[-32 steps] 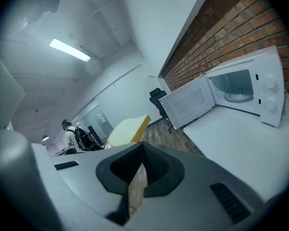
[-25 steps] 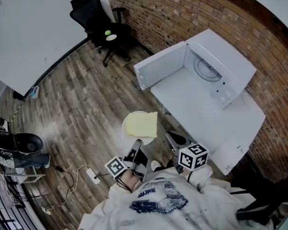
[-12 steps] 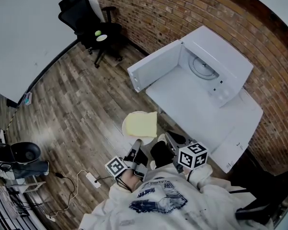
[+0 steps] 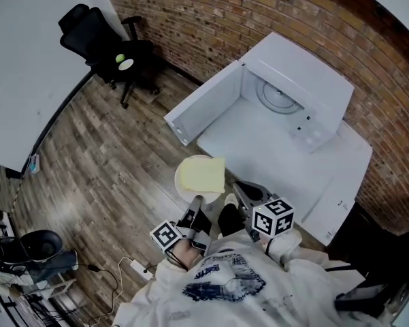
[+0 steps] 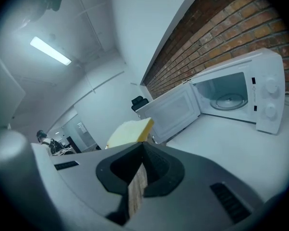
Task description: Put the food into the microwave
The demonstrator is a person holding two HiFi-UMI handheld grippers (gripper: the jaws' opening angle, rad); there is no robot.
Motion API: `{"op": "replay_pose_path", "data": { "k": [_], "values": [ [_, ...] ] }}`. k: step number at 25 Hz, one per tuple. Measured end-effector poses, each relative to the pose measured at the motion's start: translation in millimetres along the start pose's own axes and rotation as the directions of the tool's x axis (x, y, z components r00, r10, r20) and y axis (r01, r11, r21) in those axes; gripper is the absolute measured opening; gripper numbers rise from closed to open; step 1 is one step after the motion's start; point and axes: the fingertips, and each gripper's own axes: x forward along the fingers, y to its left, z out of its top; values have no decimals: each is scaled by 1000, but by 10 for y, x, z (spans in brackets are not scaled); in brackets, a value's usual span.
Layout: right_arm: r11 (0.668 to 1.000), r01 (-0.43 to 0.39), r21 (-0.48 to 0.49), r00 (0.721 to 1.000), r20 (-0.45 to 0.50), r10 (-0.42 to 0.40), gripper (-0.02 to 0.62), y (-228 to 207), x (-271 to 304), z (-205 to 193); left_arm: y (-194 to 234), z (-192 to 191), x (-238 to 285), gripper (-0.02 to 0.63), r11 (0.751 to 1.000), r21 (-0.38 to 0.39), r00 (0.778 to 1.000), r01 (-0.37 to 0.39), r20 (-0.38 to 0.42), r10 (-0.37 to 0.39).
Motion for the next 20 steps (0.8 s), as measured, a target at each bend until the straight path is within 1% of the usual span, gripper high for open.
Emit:
{"op": "replay_pose_path", "data": {
  "k": [5, 10, 15, 20],
  "values": [
    [998, 50, 28, 998, 26, -50, 14, -259, 154, 202, 11, 82, 436, 18, 1000, 0, 997, -8, -75, 8],
    [993, 102, 65, 993, 47, -105, 14, -567, 222, 430, -17, 86, 886, 18, 1000, 9, 988, -19, -154, 20],
    [985, 142, 96, 986, 76, -149, 14, -855, 257, 675, -107, 45, 1338, 18, 1000, 14, 975, -22, -223, 24],
    [973, 182, 141, 974, 107, -198, 14, -1222, 246, 890, -152, -45, 1813, 18, 999, 34, 952, -24, -303, 33]
  ]
}}
